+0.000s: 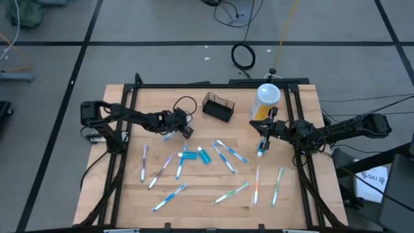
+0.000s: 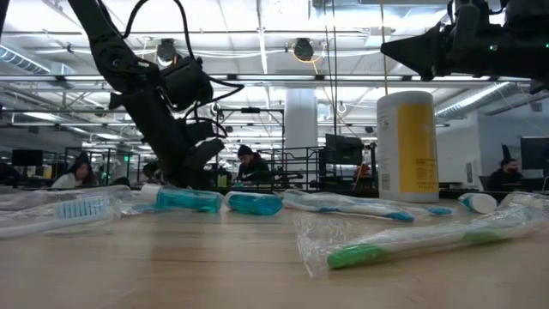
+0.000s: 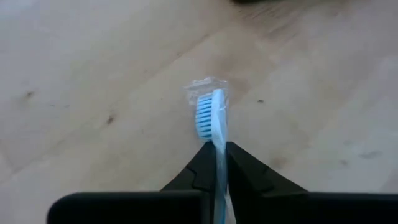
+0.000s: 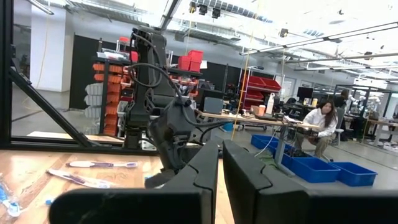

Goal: Pick & Place toothbrushing station
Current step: Put the blue toothbrush into the black wire organizer

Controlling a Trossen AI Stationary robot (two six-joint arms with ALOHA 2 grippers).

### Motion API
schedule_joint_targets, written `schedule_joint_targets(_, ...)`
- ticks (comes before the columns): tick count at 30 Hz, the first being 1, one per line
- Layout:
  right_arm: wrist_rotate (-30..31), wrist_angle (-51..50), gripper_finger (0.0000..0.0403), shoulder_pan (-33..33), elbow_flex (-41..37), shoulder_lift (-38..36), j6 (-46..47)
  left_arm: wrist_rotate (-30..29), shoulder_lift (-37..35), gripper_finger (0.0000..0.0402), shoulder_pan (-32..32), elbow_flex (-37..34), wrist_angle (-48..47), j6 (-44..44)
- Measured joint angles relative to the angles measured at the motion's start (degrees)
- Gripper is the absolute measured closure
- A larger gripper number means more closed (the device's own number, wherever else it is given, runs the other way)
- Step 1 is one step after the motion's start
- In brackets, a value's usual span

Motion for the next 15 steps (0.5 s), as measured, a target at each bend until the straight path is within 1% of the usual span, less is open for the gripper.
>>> schedule_joint_targets(2,0.00,-0.10,0.0383,0.00,0.00,-0.02,0.01,-0.23,-2.65,0.0377,-0.39,-0.01,0.69,0.01)
schedule_joint_targets(6,0.00,-0.55,0.0383,0.00,0.00,-0.02,-0.01,-0.65,-8.63,0.0394,-1.67,0.04,2.95,1.68)
schedule_joint_targets(11,0.00,-0.46,0.0383,0.00,0.00,-0.01,0.00,-0.97,-15.42,0.0379,-3.31,0.10,12.77,6.15)
schedule_joint_targets(15,0.00,-0.42,0.0383,0.00,0.00,-0.02,-0.01,-0.51,-18.23,0.0389,-4.14,0.10,22.98,12.17)
